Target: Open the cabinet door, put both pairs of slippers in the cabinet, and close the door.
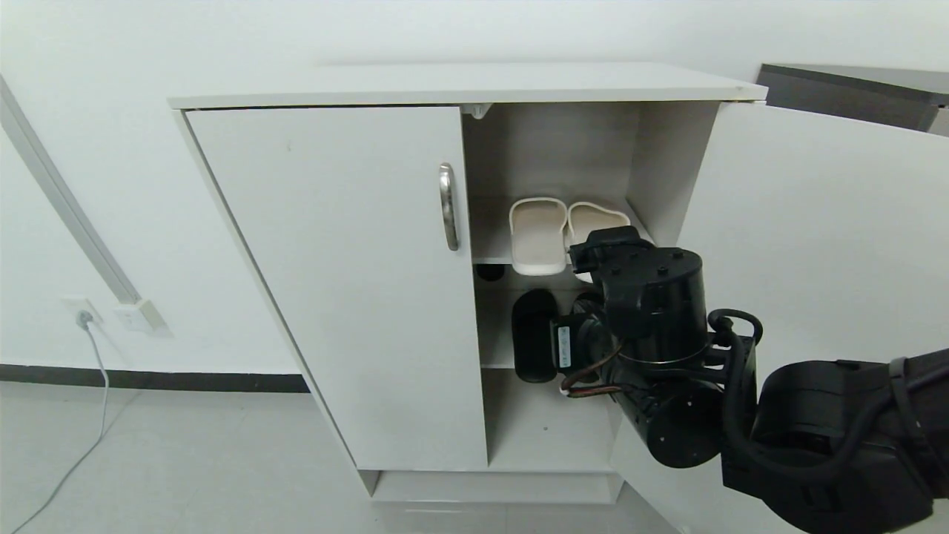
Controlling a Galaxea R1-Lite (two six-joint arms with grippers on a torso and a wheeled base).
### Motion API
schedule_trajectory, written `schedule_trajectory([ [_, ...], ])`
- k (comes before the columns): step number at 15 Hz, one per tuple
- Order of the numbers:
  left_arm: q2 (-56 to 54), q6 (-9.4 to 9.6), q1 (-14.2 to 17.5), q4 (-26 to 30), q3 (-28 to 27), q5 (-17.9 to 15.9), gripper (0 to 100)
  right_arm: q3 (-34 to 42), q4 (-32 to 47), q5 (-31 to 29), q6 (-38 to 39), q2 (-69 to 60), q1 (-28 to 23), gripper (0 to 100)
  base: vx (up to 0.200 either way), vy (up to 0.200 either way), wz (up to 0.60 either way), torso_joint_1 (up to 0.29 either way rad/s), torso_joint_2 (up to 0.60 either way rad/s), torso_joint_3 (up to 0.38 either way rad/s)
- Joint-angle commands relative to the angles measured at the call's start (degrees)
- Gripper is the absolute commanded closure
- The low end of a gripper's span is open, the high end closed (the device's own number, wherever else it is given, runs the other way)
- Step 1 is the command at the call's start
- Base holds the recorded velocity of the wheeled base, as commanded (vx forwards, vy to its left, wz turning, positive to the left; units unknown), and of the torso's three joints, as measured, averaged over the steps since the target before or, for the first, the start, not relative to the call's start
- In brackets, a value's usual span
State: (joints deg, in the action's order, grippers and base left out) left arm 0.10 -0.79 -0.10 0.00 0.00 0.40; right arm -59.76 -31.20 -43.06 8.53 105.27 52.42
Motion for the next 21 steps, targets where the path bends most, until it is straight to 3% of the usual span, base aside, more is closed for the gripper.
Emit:
schedule_trajectory([
  [1, 0.0, -0.09, 0.0, 0.0, 0.0, 0.0, 100, 0.6, 0.0, 0.0, 0.0, 0.0, 0.1, 100, -0.200, 0.000, 0.00, 0.012, 0.01, 0.002],
  [11, 0.1, -0.17, 0.0, -0.1, 0.0, 0.0, 100, 3.1, -2.5, 0.2, -0.4, -0.1, 0.0, 100, -0.200, 0.000, 0.00, 0.002, 0.00, 0.003],
  [21, 0.1, -0.17, 0.0, 0.0, 0.0, 0.0, 100, 4.2, -3.2, 0.8, -1.2, -0.1, -0.7, 100, 0.000, 0.000, 0.00, 0.000, 0.00, 0.000],
])
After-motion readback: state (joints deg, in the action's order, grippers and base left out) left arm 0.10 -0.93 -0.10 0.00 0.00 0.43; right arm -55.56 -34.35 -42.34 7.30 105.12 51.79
